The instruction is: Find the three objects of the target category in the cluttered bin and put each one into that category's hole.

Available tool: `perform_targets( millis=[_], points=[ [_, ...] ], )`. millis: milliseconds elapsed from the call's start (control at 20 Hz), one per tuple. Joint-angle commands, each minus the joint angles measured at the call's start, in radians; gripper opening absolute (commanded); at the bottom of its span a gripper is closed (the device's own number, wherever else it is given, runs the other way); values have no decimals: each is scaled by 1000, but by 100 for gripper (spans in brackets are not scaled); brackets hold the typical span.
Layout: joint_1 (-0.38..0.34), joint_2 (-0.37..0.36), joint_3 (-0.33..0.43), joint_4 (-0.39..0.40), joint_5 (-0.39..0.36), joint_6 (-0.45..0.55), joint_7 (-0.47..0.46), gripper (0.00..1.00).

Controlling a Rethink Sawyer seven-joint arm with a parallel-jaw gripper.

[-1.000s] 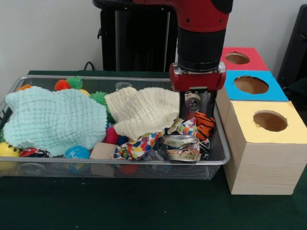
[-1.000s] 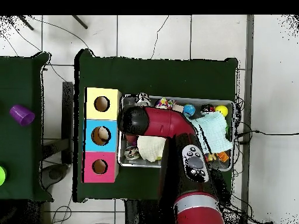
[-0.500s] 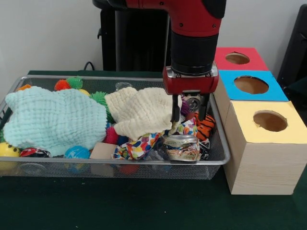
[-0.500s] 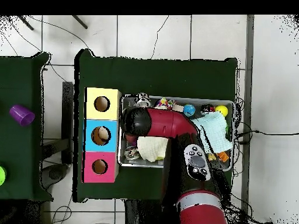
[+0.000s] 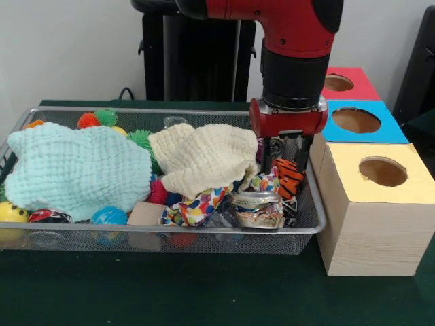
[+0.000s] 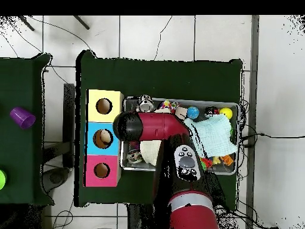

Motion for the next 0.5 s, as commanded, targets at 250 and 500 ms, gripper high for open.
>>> perform_targets(
  millis=[250, 500],
  points=[
    [33, 40, 36, -39, -35, -48, 94, 100],
    [49, 63, 20, -67, -41, -39, 93, 100]
  ],
)
